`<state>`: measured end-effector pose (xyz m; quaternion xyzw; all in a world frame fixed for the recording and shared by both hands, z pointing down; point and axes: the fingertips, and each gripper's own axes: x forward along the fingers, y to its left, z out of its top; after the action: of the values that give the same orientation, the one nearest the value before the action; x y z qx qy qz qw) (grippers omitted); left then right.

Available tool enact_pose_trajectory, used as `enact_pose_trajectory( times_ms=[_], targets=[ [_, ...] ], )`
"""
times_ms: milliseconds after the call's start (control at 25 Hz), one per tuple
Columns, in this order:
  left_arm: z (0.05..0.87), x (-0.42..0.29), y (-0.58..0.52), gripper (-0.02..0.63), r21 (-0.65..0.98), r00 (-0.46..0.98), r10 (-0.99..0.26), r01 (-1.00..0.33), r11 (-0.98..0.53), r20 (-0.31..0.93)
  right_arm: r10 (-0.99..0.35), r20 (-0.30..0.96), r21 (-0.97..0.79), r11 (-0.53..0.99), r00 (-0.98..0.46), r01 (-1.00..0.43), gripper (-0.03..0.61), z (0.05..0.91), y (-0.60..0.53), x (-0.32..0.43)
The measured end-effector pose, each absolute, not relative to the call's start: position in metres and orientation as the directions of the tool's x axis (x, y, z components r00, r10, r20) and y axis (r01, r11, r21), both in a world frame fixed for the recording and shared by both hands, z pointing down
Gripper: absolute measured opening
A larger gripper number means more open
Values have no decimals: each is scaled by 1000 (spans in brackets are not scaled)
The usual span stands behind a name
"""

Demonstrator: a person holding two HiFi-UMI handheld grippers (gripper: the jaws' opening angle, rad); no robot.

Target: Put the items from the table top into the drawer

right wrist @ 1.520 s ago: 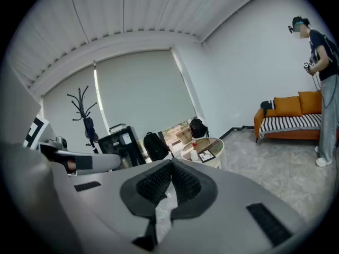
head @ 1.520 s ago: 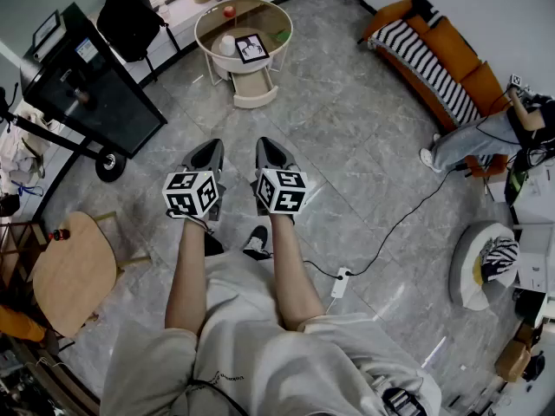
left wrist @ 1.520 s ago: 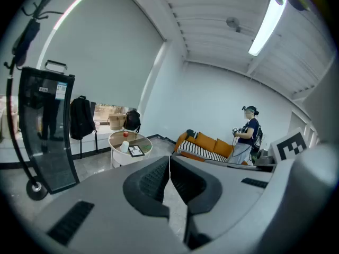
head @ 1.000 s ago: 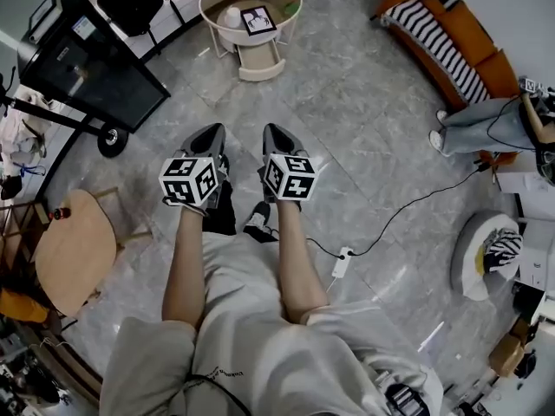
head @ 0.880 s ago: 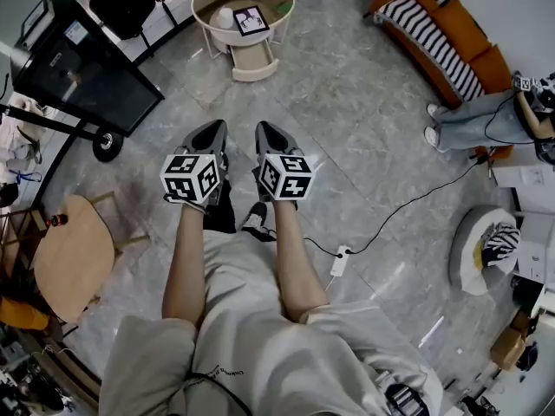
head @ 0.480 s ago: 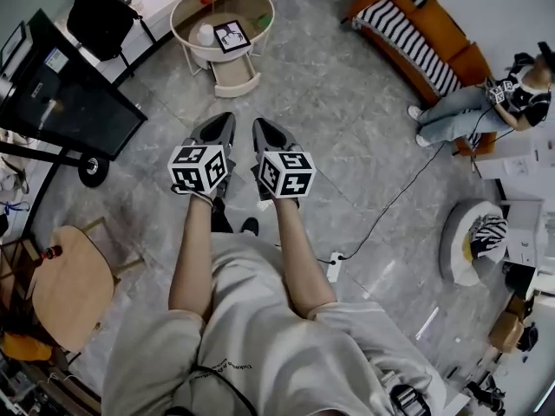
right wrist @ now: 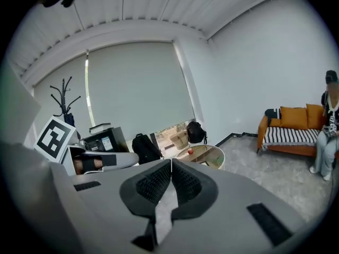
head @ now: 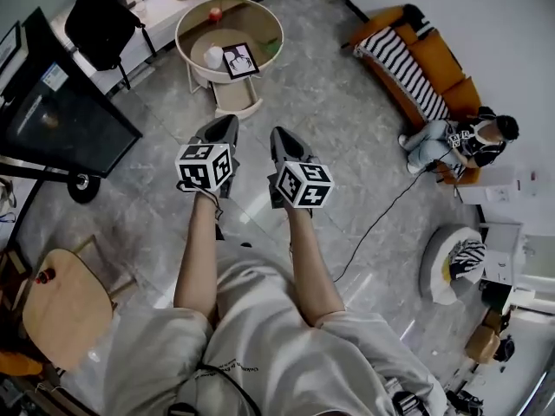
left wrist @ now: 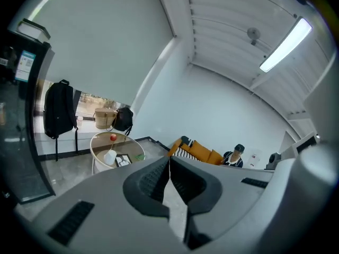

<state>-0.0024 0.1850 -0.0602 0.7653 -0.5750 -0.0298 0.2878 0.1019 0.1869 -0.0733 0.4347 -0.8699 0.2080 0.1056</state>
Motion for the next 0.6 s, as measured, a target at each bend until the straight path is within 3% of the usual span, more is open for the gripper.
enact_pose_trajectory(
  times_ms=[320,600],
  targets=[
    [-31,-58,154,23,456,343,-881,-873,-172,325,-719,397,-279,497,-570,-821,35,-42,150,54],
    [2,-54,136,23,509,367,-855,-848,-146,367,-719,430,-297,459,-546,-838,35,-17,129,59]
  ],
)
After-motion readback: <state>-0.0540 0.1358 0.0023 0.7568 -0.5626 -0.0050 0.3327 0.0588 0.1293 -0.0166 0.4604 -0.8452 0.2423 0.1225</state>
